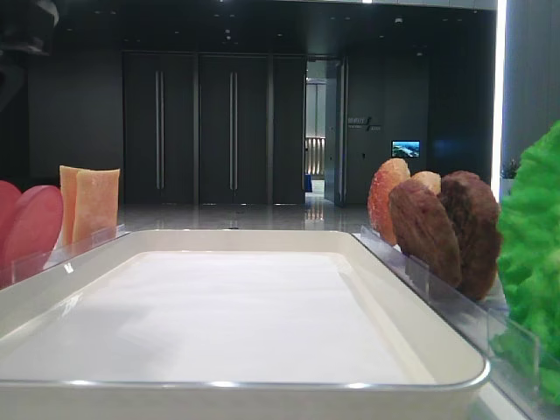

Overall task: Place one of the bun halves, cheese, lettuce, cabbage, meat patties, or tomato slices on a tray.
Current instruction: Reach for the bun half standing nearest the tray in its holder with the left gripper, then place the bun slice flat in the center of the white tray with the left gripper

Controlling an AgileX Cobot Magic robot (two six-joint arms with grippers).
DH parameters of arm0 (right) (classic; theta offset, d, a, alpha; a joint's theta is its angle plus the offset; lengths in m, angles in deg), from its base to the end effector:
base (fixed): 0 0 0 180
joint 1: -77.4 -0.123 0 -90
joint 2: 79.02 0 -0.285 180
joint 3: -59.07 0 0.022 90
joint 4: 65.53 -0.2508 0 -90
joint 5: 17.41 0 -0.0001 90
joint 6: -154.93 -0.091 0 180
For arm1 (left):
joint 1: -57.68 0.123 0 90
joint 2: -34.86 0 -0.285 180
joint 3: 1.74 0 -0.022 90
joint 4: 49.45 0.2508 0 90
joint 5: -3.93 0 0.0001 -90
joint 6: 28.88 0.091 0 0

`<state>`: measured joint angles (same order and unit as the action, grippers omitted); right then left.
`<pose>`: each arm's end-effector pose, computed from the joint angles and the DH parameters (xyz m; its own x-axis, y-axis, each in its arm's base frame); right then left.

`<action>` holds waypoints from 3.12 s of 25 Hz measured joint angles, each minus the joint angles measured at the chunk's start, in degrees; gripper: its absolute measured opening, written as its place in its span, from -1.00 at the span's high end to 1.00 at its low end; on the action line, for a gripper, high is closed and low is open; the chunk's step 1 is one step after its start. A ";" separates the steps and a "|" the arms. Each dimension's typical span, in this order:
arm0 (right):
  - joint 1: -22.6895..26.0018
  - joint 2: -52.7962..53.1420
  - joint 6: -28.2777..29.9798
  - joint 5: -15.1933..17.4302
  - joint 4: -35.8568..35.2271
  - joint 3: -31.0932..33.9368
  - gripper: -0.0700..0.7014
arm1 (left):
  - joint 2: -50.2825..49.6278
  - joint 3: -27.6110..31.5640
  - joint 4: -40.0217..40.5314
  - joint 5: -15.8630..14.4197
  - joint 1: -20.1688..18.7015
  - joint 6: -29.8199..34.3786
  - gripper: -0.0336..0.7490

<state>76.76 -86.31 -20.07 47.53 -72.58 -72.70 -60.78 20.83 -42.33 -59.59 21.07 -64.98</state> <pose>-0.0105 0.0100 0.2736 -0.5003 -0.0403 -0.8649 -0.1246 0.9919 0.0259 0.2122 -0.1451 0.2171 -0.9970 0.0680 -0.0375 0.0636 0.9921 0.1078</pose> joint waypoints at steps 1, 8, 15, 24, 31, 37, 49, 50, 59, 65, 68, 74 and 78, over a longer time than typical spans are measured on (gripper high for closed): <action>0.00 0.00 0.00 0.00 0.00 0.00 -0.55 | -0.04 0.00 0.00 0.00 0.00 0.00 -0.41; 0.00 0.00 0.00 0.00 0.00 0.00 -0.55 | -0.36 0.00 0.00 -1.58 -0.09 0.06 -0.41; 0.00 0.00 0.00 0.00 0.00 0.00 -0.55 | -0.46 0.00 0.27 -1.58 -0.09 0.16 -0.36; 0.00 0.00 0.00 0.00 0.00 0.00 -0.55 | -1.21 0.00 1.00 -1.62 -0.02 0.46 -0.25; 0.00 0.00 0.00 0.00 0.00 0.00 -0.55 | -2.11 0.00 1.07 -2.54 -0.02 0.66 -0.08; 0.00 0.00 0.00 0.00 0.00 0.00 -0.55 | -2.11 0.00 1.47 -2.59 -0.02 0.72 0.40; 0.00 0.00 0.00 0.00 0.00 0.00 -0.55 | -1.61 0.00 2.05 -4.77 -0.02 1.86 0.59; 0.00 0.00 0.00 0.00 0.00 0.00 -0.55 | -1.06 0.00 2.05 -4.77 -0.02 1.86 0.59; 0.00 0.00 0.00 0.00 0.00 0.00 -0.55 | 4.66 -0.29 0.73 -5.42 -0.02 1.47 0.59; 0.00 0.00 0.00 0.00 0.00 0.00 -0.55 | 7.51 -2.32 -1.46 -5.89 -0.02 1.26 0.59; 0.00 0.00 0.00 0.00 0.00 0.00 -0.55 | 8.18 -3.59 -3.10 -6.03 -0.02 1.26 0.59; 0.00 0.00 0.00 0.00 0.00 0.00 -0.55 | 8.81 -3.92 -8.81 -1.14 -0.02 1.74 0.59; 0.00 0.00 0.00 0.00 0.00 0.00 -0.55 | 8.81 -1.57 -16.71 9.86 1.09 5.19 0.59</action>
<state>76.76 -86.31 -20.07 47.53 -72.58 -72.70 -51.98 19.26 -59.04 -49.73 22.15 -59.79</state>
